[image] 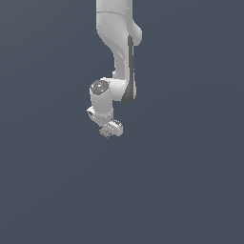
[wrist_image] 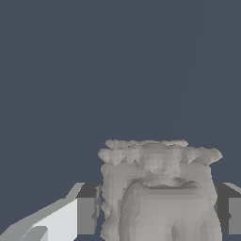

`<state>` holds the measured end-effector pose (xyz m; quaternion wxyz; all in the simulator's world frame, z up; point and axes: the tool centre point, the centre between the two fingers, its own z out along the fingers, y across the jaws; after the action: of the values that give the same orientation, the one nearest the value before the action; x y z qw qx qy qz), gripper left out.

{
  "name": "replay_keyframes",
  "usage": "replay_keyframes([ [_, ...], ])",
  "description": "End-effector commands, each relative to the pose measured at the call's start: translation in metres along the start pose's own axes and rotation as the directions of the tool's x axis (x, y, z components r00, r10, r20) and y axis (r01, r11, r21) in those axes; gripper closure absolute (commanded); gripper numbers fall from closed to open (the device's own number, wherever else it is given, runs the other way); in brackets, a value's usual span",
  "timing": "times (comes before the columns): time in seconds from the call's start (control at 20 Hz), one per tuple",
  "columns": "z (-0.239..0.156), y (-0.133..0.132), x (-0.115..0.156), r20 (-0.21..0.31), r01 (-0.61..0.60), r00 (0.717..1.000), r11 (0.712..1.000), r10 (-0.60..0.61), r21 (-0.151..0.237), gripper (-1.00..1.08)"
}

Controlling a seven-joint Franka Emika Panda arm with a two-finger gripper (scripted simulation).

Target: Pick up the object and move it to a goal position.

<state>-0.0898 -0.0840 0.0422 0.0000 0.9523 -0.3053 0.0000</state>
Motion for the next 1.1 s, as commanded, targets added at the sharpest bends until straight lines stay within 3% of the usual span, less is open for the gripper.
replay_keyframes([
  [0.0, 0.001, 0.000, 0.000, 0.000, 0.000, 1.000, 1.000, 0.000, 0.000, 1.08],
  [0.6, -0.001, -0.001, 0.002, -0.001, 0.000, 1.000, 1.000, 0.000, 0.001, 1.08],
  [1.05, -0.018, -0.015, 0.026, -0.001, 0.000, 1.000, 1.000, 0.000, 0.000, 1.08],
])
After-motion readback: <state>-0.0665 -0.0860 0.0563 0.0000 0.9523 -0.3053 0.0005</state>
